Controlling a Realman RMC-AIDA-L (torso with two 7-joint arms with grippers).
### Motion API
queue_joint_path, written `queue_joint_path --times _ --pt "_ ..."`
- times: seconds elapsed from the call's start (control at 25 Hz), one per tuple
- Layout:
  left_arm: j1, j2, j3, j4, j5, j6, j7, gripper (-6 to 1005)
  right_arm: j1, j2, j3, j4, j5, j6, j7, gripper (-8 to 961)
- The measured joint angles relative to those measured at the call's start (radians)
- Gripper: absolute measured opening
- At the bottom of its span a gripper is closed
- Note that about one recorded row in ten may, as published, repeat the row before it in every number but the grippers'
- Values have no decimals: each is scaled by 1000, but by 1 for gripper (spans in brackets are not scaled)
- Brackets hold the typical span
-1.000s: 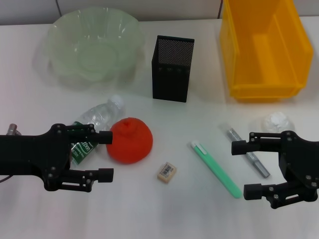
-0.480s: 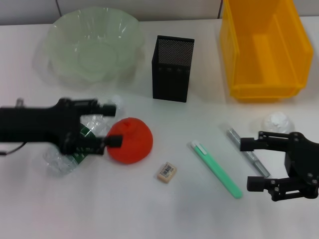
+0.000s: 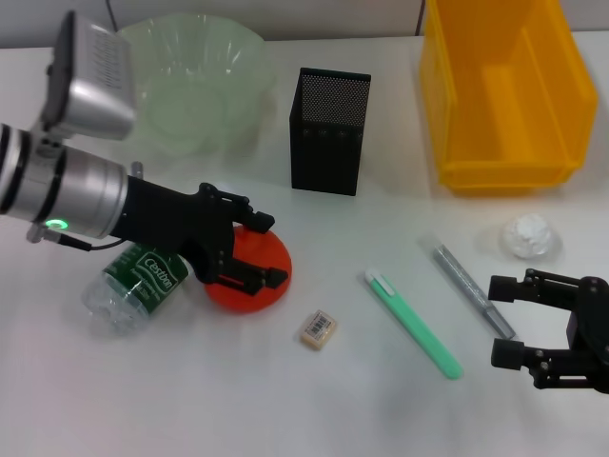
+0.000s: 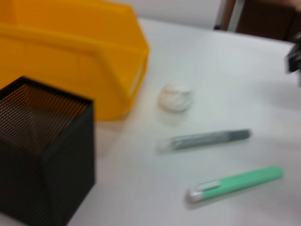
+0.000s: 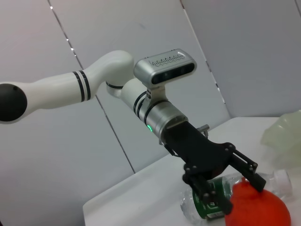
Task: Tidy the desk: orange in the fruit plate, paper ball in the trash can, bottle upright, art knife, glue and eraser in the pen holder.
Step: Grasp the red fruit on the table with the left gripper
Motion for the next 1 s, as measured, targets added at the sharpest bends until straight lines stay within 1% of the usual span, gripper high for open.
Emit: queue_joint_path --times 0.08,0.2,0.44,0.6,0.88,1.0 --pt "4 0 19 0 0 -31 -1 799 -5 1 1 2 -1 0 0 848" --pt "7 0 23 -2 1 -45 3 799 -8 1 1 5 -1 0 -1 848" --pt "14 1 23 -2 1 -58 7 608 -9 0 1 6 -1 0 -1 848" --pt "27 3 23 9 2 -75 9 347 -5 1 -2 6 -1 0 -1 847" --pt "37 4 23 11 2 -99 23 144 -3 1 0 7 -1 0 -1 847" --pt "39 3 23 12 2 -99 24 104 -2 1 1 7 -1 0 0 846"
